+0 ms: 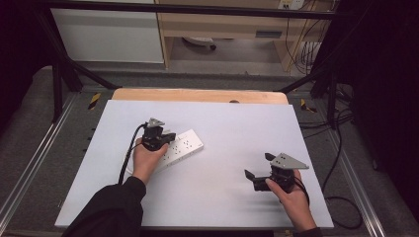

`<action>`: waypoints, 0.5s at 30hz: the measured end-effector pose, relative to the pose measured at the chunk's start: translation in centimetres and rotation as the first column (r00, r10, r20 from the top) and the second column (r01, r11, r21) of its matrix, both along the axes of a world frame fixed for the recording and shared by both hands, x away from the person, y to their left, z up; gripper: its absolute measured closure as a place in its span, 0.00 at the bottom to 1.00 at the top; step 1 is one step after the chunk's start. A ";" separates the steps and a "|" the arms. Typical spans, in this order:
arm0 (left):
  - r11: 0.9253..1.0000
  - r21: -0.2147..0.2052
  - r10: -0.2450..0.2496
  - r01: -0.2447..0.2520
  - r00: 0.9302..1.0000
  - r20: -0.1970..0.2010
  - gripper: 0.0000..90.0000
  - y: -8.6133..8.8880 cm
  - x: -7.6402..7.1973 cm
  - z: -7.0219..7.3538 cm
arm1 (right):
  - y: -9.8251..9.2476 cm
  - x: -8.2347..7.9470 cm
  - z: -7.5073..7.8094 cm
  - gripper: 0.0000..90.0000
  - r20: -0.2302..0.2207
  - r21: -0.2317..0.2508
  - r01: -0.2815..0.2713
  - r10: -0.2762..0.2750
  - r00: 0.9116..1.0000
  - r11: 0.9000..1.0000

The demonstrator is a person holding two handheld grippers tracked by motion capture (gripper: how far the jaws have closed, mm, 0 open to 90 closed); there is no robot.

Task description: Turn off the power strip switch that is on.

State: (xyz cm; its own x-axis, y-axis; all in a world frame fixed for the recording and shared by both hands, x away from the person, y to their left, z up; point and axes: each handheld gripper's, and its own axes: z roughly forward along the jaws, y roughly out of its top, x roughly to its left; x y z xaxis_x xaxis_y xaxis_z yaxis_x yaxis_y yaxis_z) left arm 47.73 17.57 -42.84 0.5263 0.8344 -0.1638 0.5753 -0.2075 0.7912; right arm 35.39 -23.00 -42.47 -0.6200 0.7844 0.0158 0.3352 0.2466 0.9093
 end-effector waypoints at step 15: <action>1.000 0.009 0.000 0.001 1.000 -0.017 1.00 0.0 0.2 -0.4 | 0.0 0.0 0.0 0.03 0.001 0.001 -0.001 0.001 1.000 1.000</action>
